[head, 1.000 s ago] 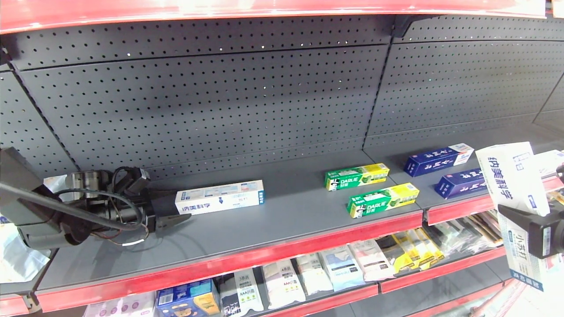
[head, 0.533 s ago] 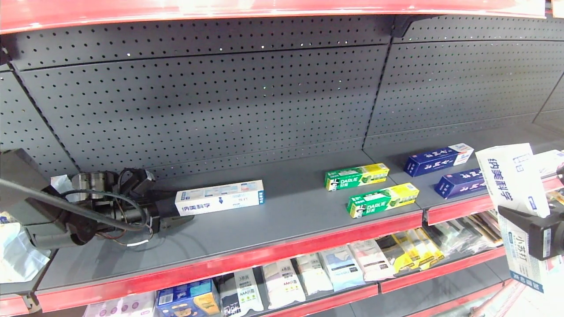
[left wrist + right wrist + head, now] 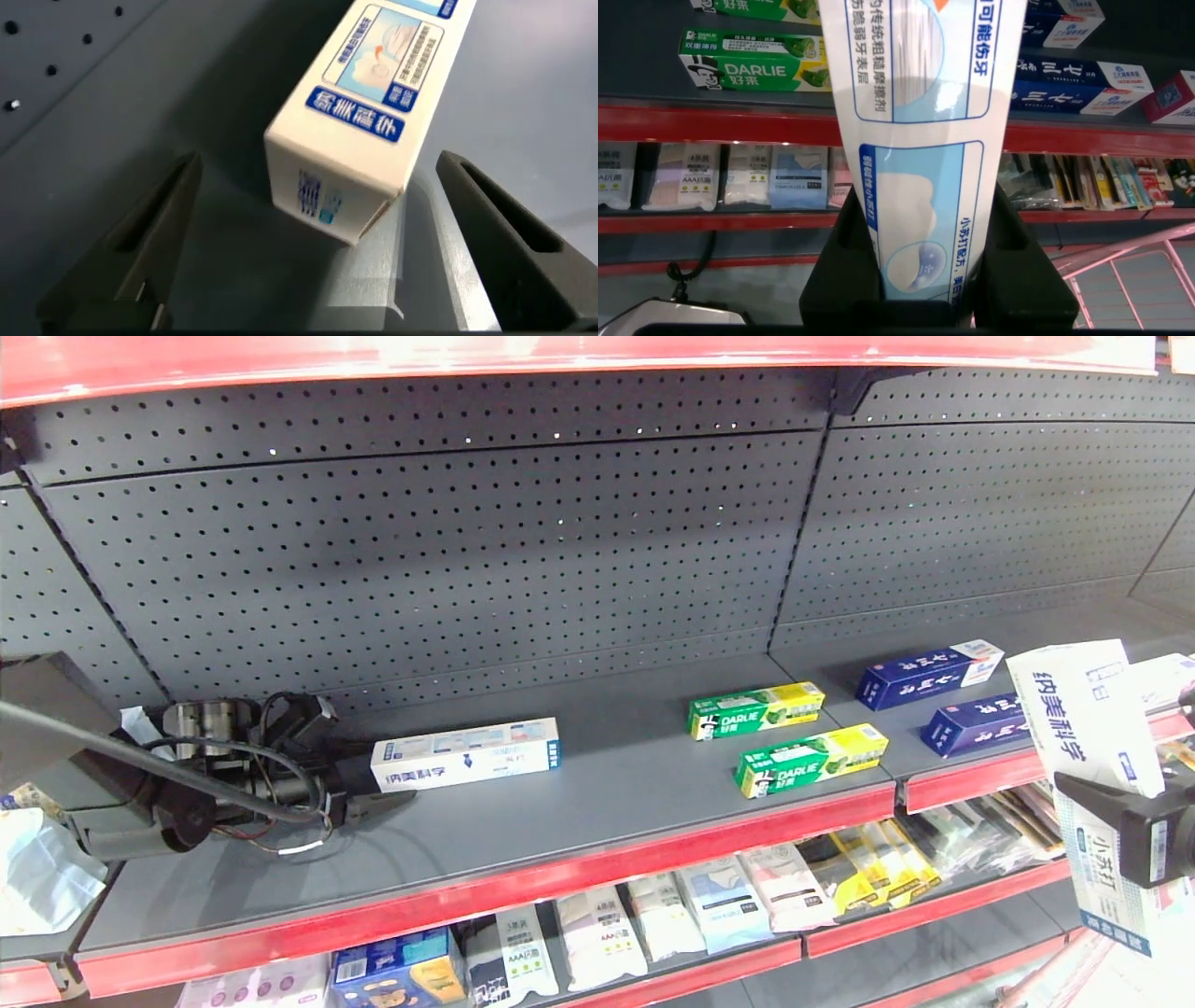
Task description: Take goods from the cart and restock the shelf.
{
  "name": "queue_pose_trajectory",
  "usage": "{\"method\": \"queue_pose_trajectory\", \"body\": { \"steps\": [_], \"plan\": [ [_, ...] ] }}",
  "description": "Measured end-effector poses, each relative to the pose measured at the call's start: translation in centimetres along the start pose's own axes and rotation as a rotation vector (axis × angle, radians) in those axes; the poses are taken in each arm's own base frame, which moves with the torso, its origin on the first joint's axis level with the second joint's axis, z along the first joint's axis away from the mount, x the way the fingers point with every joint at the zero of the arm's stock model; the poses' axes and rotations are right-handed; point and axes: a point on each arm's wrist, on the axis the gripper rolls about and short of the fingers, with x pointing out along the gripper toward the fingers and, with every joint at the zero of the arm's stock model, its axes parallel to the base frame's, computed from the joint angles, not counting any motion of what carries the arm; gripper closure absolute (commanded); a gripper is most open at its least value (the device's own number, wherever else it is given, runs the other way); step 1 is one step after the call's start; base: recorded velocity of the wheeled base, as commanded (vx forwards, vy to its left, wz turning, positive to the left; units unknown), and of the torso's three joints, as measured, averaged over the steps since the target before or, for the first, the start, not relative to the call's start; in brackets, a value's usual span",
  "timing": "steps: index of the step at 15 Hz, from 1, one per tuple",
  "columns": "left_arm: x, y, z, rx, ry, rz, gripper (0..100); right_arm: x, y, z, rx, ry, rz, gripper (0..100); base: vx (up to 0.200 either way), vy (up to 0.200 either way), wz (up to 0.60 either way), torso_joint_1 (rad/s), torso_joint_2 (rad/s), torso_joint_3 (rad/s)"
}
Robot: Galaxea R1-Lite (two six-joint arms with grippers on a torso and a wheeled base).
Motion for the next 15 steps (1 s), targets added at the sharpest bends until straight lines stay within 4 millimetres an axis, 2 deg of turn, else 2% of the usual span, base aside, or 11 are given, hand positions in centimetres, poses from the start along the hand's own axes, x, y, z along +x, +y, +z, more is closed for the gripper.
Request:
{"method": "queue_pose_trajectory", "body": {
  "steps": [15],
  "plan": [
    [1.7, 0.2, 0.3, 0.015, 0.008, -0.004, 0, 0.1, 0.1, -0.2, 0.001, 0.008, 0.004, 100, 0.000, 0.000, 0.00, 0.000, 0.00, 0.000]
  ]
}}
